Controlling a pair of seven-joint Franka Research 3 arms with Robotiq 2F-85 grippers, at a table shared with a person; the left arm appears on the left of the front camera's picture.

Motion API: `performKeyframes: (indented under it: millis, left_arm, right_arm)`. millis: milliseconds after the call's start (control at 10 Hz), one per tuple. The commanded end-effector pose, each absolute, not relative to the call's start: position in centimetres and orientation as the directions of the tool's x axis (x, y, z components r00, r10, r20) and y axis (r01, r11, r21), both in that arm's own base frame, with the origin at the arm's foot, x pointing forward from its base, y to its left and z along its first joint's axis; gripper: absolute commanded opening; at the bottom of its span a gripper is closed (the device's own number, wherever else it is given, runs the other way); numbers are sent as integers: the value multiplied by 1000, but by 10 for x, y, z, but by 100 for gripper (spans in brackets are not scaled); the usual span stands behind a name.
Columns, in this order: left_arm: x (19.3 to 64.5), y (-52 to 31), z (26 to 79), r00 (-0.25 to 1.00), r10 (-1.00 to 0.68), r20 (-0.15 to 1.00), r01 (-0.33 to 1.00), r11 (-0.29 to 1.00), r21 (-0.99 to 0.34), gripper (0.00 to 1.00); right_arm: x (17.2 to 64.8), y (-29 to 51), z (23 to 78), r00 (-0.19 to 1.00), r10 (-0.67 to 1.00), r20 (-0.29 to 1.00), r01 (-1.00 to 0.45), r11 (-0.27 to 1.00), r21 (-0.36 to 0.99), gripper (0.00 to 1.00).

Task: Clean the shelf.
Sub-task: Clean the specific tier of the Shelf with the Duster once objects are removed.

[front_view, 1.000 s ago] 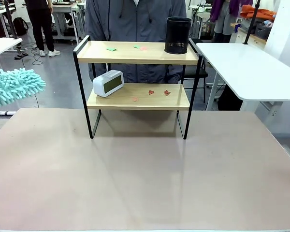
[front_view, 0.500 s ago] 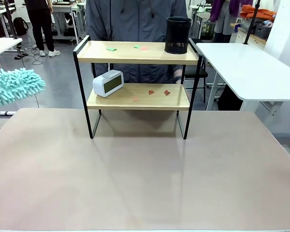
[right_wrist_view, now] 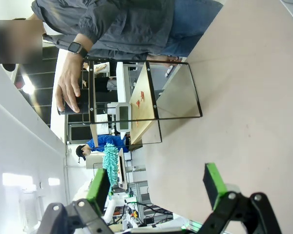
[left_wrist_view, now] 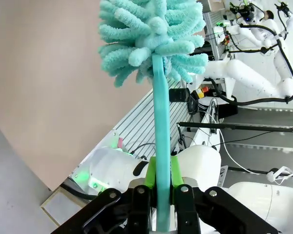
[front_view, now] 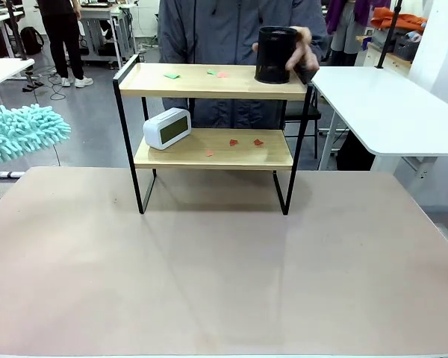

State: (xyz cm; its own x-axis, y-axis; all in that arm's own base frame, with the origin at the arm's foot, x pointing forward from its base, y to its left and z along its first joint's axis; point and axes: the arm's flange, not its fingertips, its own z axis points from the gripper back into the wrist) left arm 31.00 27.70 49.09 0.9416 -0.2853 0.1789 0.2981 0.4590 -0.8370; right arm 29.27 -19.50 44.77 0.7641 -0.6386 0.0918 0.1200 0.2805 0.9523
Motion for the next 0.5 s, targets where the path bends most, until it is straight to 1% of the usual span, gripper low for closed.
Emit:
performKeyframes:
  millis: [0, 400]
  left_arm:
    - [305, 276, 494, 941, -292, 172, 296, 459, -838, 0]
    - [305, 276, 494, 941, -292, 172, 296, 459, -838, 0]
  right_arm:
    - [296, -194, 448, 758, -642, 118, 85, 276, 957, 100]
    - [296, -194, 448, 758, -642, 118, 85, 276, 957, 100]
